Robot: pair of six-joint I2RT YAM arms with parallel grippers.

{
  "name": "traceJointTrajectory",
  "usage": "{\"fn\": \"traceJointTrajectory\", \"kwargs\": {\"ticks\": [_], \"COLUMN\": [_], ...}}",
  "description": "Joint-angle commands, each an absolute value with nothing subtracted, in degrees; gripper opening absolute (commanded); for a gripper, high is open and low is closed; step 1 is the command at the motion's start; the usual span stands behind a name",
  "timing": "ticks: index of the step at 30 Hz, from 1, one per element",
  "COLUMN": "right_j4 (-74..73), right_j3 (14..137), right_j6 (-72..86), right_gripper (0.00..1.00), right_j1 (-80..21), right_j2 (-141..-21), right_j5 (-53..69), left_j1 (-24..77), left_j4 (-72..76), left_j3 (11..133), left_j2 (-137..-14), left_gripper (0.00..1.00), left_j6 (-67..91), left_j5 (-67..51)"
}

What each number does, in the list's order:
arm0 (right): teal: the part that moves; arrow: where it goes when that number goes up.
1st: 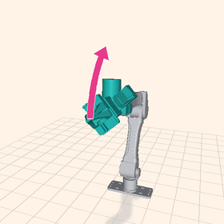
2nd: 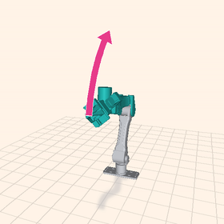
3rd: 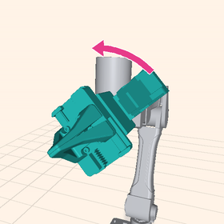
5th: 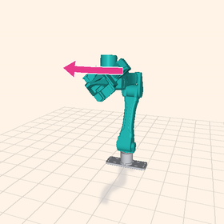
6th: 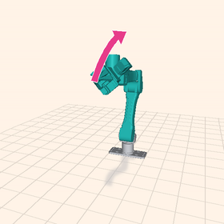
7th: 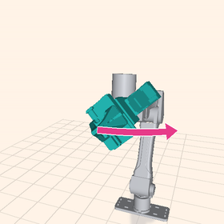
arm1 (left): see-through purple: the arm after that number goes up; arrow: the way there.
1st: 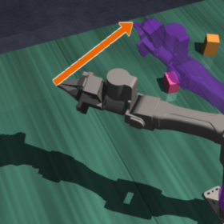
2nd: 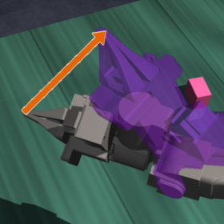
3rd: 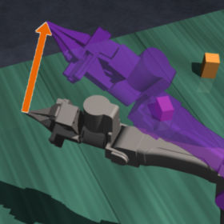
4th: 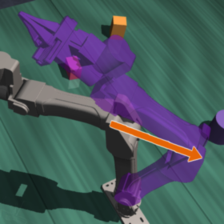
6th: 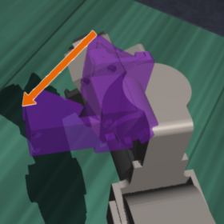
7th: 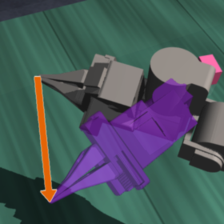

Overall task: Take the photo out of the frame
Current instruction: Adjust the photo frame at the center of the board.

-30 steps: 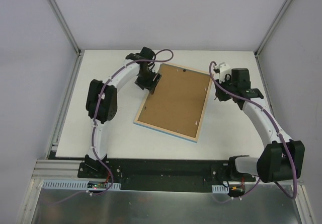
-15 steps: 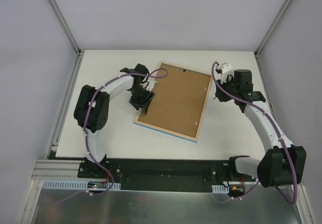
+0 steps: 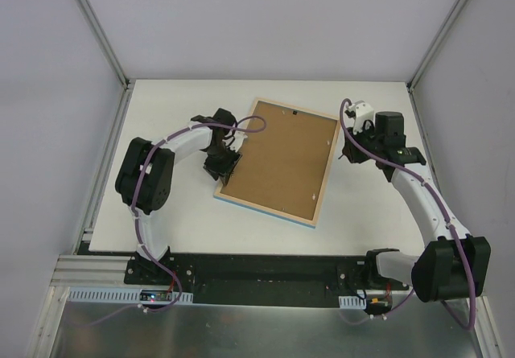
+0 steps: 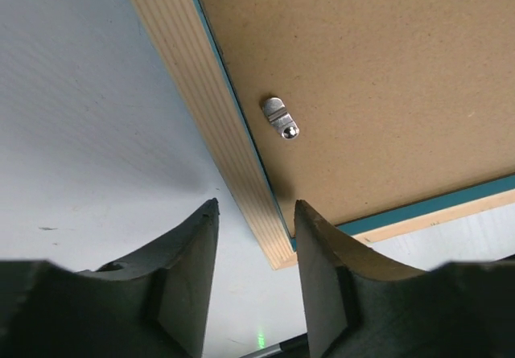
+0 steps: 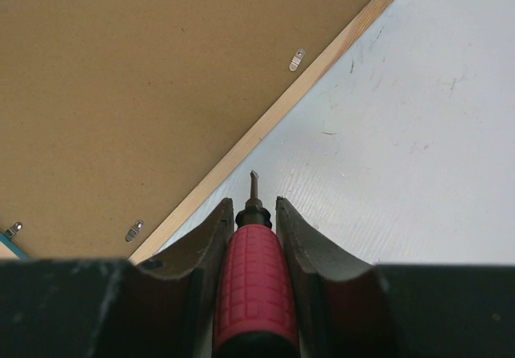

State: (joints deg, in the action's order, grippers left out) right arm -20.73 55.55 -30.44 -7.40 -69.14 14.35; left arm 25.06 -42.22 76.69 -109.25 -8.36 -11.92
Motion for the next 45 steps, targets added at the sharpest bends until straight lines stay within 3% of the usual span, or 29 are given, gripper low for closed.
{"fn": "traceJointTrajectory", "kwargs": {"ticks": [1, 4, 21, 25, 36, 40, 45], "right_j4": [-18.46, -18.46, -18.54, -18.54, -18.46, -18.46, -18.37], "right_j3": [55.72, 55.63, 55.72, 55.63, 55.37, 55.28, 55.2], "right_j6": [-29.53, -29.44, -28.56, -28.3, -28.04, -27.78, -27.42], "right_gripper": [0.01, 0.01, 0.01, 0.01, 0.01, 0.01, 0.01], "right_j1": [-6.94, -6.86, -6.15, -5.89, -5.19, -5.1, -4.75], "right_j2": [-67.15, -66.97, -65.83, -65.48, -64.69, -64.34, -64.16], "right_j5": [16.26, 16.52, 18.28, 18.63, 19.42, 19.77, 19.86], "left_j1": [24.87, 24.96, 30.14, 31.29, 29.19, 27.43, 25.84], "left_j4": [-40.43, -40.17, -40.34, -40.34, -40.17, -40.17, -39.73], "left_j3": [75.85, 76.37, 80.85, 84.1, 100.09, 108.79, 118.9], "left_j2": [-108.1, -109.07, -113.2, -114.95, -125.58, -130.95, -135.52], "left_gripper": [0.36, 0.28, 0.15, 0.14, 0.13, 0.23, 0.57], "left_j6": [-9.58, -11.77, -25.39, -26.1, -29.36, -29.53, -27.96], "left_j5": [-9.93, -11.68, -13.98, -11.17, 9.83, 15.9, 21.44]}}
